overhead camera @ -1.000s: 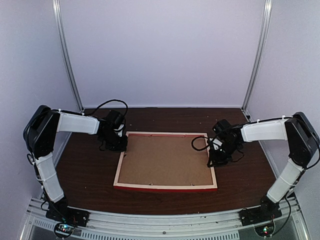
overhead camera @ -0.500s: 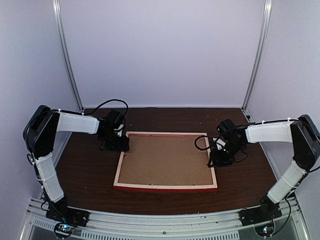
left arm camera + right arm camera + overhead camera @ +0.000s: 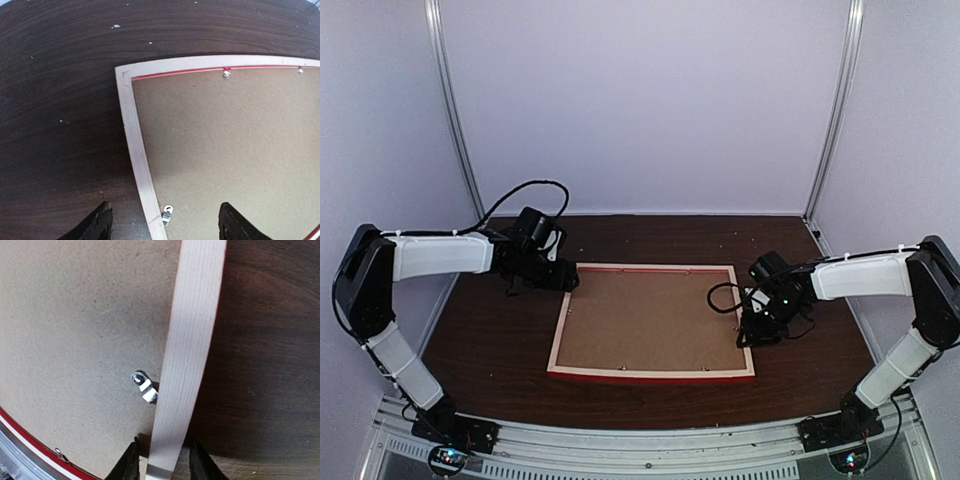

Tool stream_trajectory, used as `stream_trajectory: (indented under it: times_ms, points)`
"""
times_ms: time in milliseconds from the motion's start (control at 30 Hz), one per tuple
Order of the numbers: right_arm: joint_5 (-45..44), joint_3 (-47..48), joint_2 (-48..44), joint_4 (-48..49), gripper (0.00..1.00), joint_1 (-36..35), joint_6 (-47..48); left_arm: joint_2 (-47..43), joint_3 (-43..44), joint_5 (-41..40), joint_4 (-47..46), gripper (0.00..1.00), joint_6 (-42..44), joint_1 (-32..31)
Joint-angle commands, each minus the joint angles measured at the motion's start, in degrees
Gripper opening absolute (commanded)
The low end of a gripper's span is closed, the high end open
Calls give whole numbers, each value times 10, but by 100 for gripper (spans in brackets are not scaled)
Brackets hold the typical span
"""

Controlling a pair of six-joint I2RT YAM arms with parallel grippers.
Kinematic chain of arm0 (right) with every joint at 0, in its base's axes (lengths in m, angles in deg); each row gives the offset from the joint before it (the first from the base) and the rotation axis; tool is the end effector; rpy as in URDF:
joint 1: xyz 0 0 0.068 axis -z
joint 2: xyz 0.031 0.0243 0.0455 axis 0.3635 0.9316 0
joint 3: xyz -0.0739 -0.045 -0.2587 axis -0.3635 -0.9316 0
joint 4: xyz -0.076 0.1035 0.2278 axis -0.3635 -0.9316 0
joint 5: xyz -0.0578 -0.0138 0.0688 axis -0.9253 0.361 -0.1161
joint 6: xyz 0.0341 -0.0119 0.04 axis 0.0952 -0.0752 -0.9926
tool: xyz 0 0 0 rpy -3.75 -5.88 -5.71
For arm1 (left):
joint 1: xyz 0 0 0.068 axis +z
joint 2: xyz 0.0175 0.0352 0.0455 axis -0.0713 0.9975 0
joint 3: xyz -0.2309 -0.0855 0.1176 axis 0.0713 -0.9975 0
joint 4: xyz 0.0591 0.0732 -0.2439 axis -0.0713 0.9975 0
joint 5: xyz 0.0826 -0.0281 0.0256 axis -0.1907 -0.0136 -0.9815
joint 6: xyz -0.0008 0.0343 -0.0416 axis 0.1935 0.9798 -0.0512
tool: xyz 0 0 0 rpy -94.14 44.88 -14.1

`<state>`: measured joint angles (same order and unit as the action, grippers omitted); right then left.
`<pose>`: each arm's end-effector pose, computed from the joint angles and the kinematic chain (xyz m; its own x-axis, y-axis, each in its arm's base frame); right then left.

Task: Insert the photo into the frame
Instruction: Pick up the photo frame from the center of the board.

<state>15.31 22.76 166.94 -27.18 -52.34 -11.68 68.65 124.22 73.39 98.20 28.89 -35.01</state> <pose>0.2194 0.1444 0.1520 -0.9909 -0.0866 -0.1033 -0.1196 0.9187 0.3764 0.2969 -0.1772 0.2032 -0.8441 -0.0196 -0.5359 0.1388 0.9573 -0.2536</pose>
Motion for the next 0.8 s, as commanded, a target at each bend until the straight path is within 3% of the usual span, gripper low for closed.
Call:
stream_trajectory:
  times_ms: [0,200,533,767]
  points:
    - [-71,-17,-8,-7,30,-12,-34,-50,-47,9,-71,73,44,-41]
    - [-107,-9,-17,-19,22,-12,-45,-88,-66,9,-97,73,113,-128]
    - [-122,52,-33,-68,0,-12,-27,-106,-108,-25,-182,75,192,-254]
    - [-103,110,-42,-124,0,-12,1,-89,-107,-63,-198,81,245,-317]
